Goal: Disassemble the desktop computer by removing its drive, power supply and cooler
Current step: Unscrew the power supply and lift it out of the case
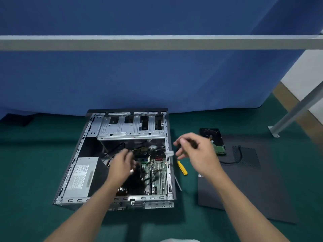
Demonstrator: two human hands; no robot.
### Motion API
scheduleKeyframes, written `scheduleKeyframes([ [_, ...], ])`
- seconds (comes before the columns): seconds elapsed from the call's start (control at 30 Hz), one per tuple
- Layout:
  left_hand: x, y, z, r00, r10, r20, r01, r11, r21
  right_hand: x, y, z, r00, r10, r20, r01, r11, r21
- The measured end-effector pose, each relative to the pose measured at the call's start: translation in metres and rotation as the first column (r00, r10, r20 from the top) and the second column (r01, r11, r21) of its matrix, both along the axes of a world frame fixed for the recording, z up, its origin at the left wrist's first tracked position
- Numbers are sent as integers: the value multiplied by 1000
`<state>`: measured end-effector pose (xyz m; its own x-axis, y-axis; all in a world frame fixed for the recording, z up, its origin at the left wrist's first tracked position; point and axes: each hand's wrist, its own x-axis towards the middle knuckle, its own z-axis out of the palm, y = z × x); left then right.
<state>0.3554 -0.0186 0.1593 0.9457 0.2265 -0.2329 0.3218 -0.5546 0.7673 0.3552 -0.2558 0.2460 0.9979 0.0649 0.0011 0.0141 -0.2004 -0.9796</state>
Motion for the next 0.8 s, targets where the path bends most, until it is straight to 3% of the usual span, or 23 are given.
scheduleKeyframes([
  [0.07,12,5,23,987,155,39,-148,977,-152,-6,6,-11,992,92,-86,-101,990,-101],
  [0.13,22,1,47,992,118,32,-105,956,-272,-8,14,-18,988,103,-118,-122,979,-165],
  [0.27,34,-33,89,996,85,13,-68,871,-487,-4,25,-20,980,198,30,-171,905,-390],
  [0.4,50,-77,124,983,183,-12,-132,661,-738,0,29,-13,960,280,5,-270,928,-257],
  [0.47,56,-95,135,978,208,-10,-132,582,-802,2,22,-4,971,239,20,-238,970,-50],
  [0.57,65,-118,144,975,217,-42,-151,519,-842,4,-1,11,978,207,37,-209,947,242],
  [0.63,69,-135,146,976,202,-85,-179,506,-844,2,-16,18,971,218,102,-236,945,225],
  [0.8,80,-188,133,975,168,-144,-207,459,-864,5,-55,11,963,175,203,-159,983,-93],
])
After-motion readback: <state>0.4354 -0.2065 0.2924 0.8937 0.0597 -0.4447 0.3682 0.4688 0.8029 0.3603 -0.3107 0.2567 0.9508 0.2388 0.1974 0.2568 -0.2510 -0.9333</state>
